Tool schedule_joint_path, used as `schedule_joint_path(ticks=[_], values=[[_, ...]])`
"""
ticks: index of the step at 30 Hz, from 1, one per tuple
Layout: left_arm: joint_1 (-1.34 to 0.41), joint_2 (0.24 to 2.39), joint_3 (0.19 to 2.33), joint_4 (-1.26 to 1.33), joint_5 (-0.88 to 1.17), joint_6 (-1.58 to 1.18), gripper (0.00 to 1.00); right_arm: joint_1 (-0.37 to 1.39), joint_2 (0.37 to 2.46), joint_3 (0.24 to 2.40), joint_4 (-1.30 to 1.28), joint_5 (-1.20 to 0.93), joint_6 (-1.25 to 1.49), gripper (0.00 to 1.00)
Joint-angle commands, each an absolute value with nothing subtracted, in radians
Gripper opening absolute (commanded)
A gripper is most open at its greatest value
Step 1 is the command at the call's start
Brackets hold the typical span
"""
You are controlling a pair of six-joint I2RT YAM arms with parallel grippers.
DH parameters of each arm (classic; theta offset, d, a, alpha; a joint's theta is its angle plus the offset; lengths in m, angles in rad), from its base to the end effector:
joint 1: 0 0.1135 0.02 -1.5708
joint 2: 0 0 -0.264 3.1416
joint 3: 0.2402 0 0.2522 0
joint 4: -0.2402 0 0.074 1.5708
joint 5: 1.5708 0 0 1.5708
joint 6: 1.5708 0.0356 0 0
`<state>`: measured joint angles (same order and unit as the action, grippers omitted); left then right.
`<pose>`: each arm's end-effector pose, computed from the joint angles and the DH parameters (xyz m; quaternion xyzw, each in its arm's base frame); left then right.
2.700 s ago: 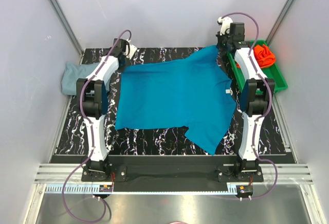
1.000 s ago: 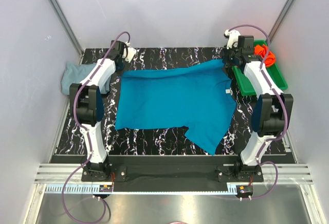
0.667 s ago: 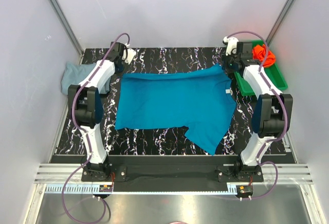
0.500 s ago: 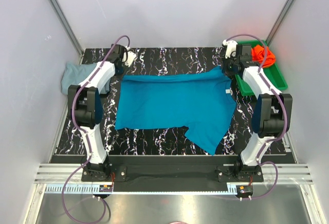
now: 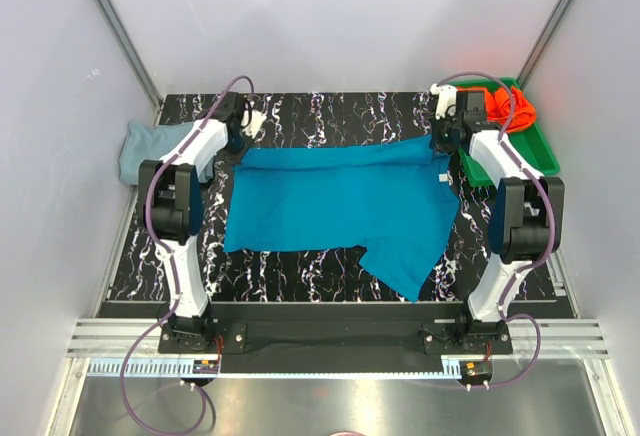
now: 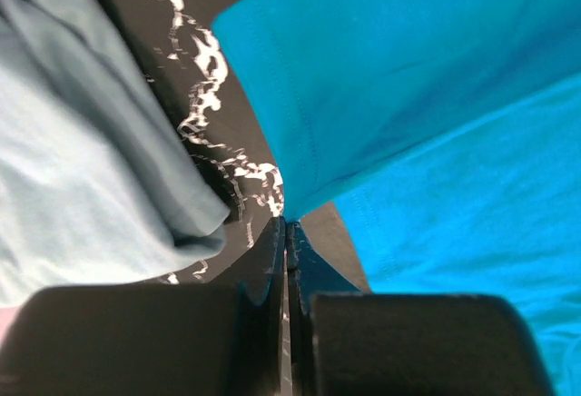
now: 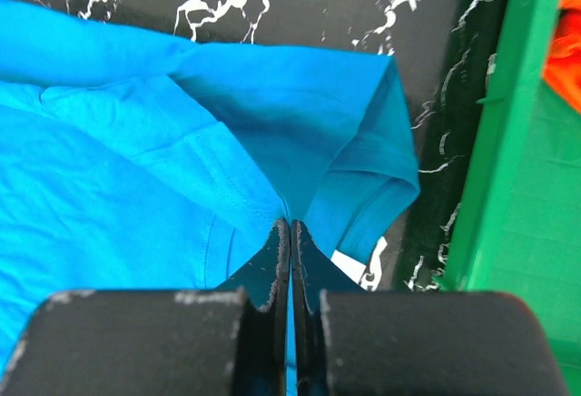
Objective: Fold and stack the t-shirts
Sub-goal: Fold the tshirt
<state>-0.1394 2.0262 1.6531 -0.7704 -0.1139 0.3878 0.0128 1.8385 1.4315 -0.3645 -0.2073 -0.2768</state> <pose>0.4278 -0.0559 0.2176 0.2426 0.9451 0.0814 0.2032 0.4164 0.0127 0.2503 -0.1720 0.9009 0.0435 0.3962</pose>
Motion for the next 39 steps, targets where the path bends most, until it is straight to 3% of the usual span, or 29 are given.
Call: schedule_joint_path(ticks=[1,12,13,14,15,16,17,18,19,25,30,34,39], values=[[-0.143,2.062,1.713,-0.798,-0.087,0.365,0.00,0.009,1.871,1.453,-0.356,-0.241,-0.288,0.00],[-0.143,2.125,1.746,-0.816,-0.094,0.356,0.00,0.009,1.942,1.503,-0.371,-0.258,-0.290,0.00],[-0.143,2.126,1.749,-0.818,-0.086,0.357,0.04,0.008,1.942,1.503,-0.377,-0.259,-0.288,0.00],[-0.143,2.131,1.752,-0.830,-0.080,0.357,0.10,0.009,1.941,1.503,-0.380,-0.261,-0.288,0.00],[-0.143,2.132,1.761,-0.845,-0.071,0.354,0.26,0.009,1.937,1.503,-0.388,-0.268,-0.288,0.00],[-0.141,2.132,1.772,-0.854,-0.058,0.344,0.56,0.009,1.934,1.506,-0.409,-0.270,-0.290,0.02],[-0.141,2.117,1.772,-0.862,-0.057,0.333,0.65,0.009,1.925,1.511,-0.422,-0.271,-0.291,0.09],[-0.141,2.100,1.769,-0.858,-0.058,0.322,0.72,0.009,1.902,1.523,-0.439,-0.282,-0.290,0.30],[-0.141,2.083,1.758,-0.851,-0.058,0.304,0.80,0.009,1.885,1.528,-0.469,-0.290,-0.291,0.36],[-0.149,1.988,1.759,-0.845,-0.006,0.301,0.84,0.008,1.850,1.597,-0.520,-0.400,-0.288,0.69],[-0.160,2.039,1.805,-0.862,0.037,0.301,0.86,0.014,2.075,1.814,-0.630,-0.578,-0.210,0.71],[-0.167,2.068,1.810,-0.861,0.046,0.302,0.85,0.049,2.222,1.985,-0.770,-0.595,-0.267,0.65],[-0.173,2.063,1.781,-0.854,0.037,0.305,0.84,0.067,2.374,2.177,-0.879,-0.627,-0.262,0.65]])
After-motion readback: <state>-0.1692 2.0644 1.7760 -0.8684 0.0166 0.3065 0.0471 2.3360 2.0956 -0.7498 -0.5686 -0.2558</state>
